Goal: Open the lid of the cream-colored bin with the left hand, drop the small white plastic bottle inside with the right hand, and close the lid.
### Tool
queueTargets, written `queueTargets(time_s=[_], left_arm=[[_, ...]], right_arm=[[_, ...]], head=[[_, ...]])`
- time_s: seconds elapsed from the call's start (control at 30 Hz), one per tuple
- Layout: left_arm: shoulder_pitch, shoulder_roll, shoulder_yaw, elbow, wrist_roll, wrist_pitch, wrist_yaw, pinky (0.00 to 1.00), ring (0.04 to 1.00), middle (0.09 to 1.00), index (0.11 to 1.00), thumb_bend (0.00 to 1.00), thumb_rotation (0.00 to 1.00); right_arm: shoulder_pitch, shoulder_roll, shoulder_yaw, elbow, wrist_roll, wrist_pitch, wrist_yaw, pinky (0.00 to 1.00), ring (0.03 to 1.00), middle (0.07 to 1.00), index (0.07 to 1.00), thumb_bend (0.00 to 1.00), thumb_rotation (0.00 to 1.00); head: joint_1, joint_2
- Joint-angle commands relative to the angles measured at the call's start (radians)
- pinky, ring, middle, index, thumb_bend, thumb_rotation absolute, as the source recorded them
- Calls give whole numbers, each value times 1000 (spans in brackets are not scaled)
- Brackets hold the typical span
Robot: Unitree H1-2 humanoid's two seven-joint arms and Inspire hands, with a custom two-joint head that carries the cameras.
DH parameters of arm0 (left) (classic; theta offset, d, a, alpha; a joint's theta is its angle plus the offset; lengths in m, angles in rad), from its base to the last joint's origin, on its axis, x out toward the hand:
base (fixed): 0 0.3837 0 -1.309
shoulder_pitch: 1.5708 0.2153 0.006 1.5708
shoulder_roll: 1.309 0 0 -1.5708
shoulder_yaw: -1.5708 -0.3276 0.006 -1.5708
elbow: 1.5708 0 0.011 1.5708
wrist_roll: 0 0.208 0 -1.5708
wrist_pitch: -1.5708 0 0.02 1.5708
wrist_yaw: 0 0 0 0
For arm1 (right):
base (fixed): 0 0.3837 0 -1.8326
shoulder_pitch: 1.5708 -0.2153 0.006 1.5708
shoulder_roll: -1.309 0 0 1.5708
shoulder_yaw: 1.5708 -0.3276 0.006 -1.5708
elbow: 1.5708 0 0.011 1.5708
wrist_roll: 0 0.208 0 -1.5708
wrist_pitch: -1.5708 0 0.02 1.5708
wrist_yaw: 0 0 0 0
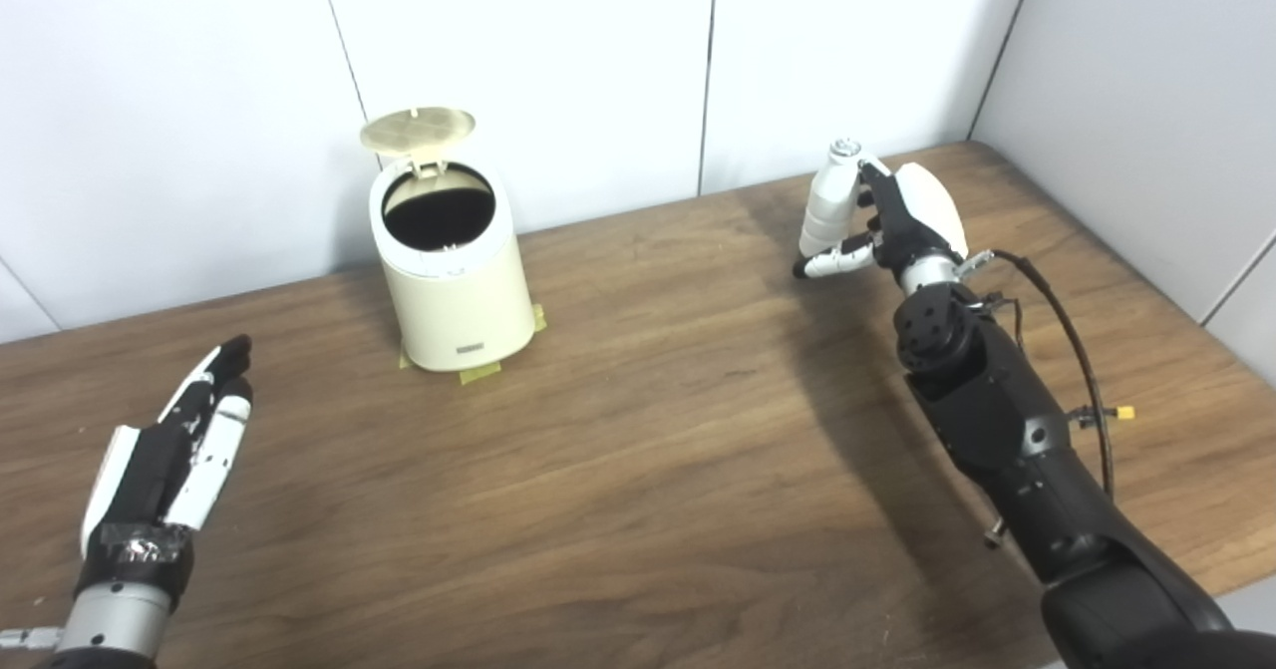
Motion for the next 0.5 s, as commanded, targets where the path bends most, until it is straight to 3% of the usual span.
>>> queueTargets(time_s=[0.0,0.33,0.47], left_arm=[[-43,0,9,-34,11,-1,-6,945,961,958,957,149,739],[-45,-13,16,-35,54,-1,-27,964,968,960,954,144,728],[-45,-8,12,-40,71,-2,-32,980,967,953,950,137,582]], right_arm=[[-41,-23,-6,-24,-8,-42,-31,648,779,832,864,790,57],[-57,-21,-9,47,-9,-125,-106,597,707,768,791,753,14],[-80,-14,-16,104,2,-159,-144,590,681,731,714,739,6]], head=[[-1,1],[1,0],[4,0]])
